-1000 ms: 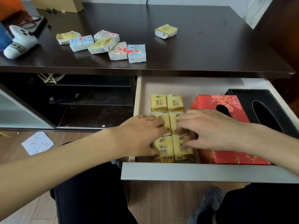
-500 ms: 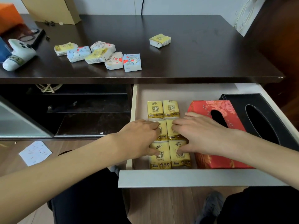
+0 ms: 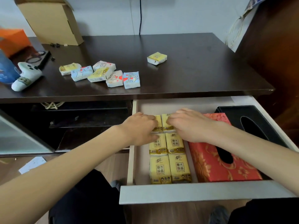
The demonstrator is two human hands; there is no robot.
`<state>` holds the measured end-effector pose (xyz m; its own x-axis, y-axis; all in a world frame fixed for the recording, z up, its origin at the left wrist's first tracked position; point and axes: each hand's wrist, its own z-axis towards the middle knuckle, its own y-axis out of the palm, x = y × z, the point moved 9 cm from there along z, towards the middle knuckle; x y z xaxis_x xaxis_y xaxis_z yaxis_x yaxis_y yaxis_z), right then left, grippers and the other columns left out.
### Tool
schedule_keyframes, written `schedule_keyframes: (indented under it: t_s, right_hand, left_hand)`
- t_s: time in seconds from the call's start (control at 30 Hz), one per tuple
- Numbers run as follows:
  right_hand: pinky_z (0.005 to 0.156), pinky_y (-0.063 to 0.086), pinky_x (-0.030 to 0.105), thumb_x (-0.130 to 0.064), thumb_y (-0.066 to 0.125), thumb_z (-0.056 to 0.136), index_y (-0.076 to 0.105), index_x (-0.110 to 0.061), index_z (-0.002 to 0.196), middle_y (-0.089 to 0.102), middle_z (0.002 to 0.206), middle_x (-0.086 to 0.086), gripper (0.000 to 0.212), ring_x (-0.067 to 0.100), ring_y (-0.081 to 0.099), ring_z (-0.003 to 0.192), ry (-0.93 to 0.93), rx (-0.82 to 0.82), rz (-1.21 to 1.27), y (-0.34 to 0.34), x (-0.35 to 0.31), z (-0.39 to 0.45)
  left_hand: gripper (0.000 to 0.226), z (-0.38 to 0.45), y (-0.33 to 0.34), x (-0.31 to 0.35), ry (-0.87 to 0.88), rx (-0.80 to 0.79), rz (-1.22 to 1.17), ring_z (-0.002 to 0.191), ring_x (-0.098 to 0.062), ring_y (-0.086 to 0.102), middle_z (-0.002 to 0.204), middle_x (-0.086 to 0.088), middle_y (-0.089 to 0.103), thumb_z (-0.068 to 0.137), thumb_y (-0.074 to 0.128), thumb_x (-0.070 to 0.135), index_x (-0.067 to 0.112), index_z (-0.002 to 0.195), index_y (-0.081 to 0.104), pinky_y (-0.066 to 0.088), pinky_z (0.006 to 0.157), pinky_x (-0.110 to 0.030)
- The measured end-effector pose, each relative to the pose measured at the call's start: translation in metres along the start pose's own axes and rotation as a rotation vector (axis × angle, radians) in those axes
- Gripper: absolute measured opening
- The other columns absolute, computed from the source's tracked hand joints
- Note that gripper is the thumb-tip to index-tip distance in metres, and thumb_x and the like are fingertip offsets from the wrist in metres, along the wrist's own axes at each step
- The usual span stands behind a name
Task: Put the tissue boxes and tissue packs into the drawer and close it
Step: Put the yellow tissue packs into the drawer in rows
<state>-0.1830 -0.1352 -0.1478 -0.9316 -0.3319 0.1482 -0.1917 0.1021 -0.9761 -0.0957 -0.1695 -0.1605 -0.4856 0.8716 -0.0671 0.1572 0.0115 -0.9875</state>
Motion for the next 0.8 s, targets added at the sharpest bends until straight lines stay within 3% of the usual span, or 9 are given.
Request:
schedule_keyframes:
  t_s: [0.1, 0.27, 0.47, 0.6, 0.7, 0.8]
  right_hand:
    - [0.104, 0.039, 0.042, -0.006, 0.050, 0.085, 0.066, -0.018, 0.111, 0.061, 0.109, -0.003, 0.032, 0.022, 0.059, 0.109, -0.002, -0.096, -0.027, 0.017, 0.003, 0.007]
    - [0.104, 0.038, 0.043, -0.008, 0.049, 0.084, 0.070, -0.018, 0.106, 0.057, 0.100, -0.005, 0.032, 0.018, 0.058, 0.098, 0.003, -0.088, -0.030, 0.023, 0.008, 0.004]
    - [0.103, 0.040, 0.043, -0.010, 0.048, 0.089, 0.069, -0.020, 0.102, 0.059, 0.100, -0.006, 0.027, 0.018, 0.059, 0.099, -0.009, -0.069, 0.024, 0.019, 0.006, 0.001]
    - [0.081, 0.051, 0.040, -0.021, 0.046, 0.095, 0.071, -0.024, 0.096, 0.068, 0.100, -0.006, 0.025, 0.023, 0.065, 0.097, 0.085, 0.068, 0.200, -0.015, 0.017, 0.001]
    - [0.080, 0.056, 0.041, -0.030, 0.048, 0.095, 0.075, -0.032, 0.100, 0.075, 0.098, -0.012, 0.027, 0.020, 0.069, 0.093, 0.189, 0.250, 0.354, -0.053, 0.035, 0.003]
    - [0.077, 0.056, 0.037, -0.034, 0.052, 0.092, 0.076, -0.036, 0.091, 0.075, 0.079, -0.018, 0.025, 0.013, 0.069, 0.081, 0.282, 0.416, 0.523, -0.088, 0.057, 0.012]
  left_hand:
    - [0.038, 0.005, 0.012, 0.000, -0.012, -0.056, 0.017, 0.101, -0.026, 0.061, 0.112, -0.003, 0.061, 0.095, 0.045, 0.047, 0.016, 0.110, 0.063, 0.039, 0.097, -0.036]
    - [0.040, 0.004, 0.017, 0.001, -0.031, -0.067, -0.028, 0.106, -0.031, 0.059, 0.123, -0.005, 0.057, 0.096, 0.043, 0.043, 0.014, 0.117, 0.061, 0.045, 0.097, -0.040]
    - [0.039, 0.002, 0.014, 0.002, -0.023, -0.058, -0.068, 0.108, -0.028, 0.059, 0.131, -0.005, 0.055, 0.096, 0.046, 0.043, 0.016, 0.120, 0.061, 0.048, 0.091, -0.038]
    - [0.032, 0.000, -0.012, -0.011, -0.043, 0.025, -0.160, 0.106, -0.021, 0.062, 0.117, 0.002, 0.060, 0.096, 0.048, 0.042, 0.023, 0.117, 0.062, 0.049, 0.075, -0.034]
    - [0.033, -0.010, -0.050, -0.036, -0.105, 0.157, -0.216, 0.106, -0.015, 0.063, 0.116, 0.009, 0.066, 0.095, 0.049, 0.042, 0.030, 0.122, 0.063, 0.054, 0.081, -0.039]
    - [0.029, -0.025, -0.084, -0.071, -0.184, 0.293, -0.266, 0.096, -0.011, 0.064, 0.105, 0.014, 0.070, 0.096, 0.049, 0.039, 0.029, 0.116, 0.068, 0.056, 0.079, -0.038]
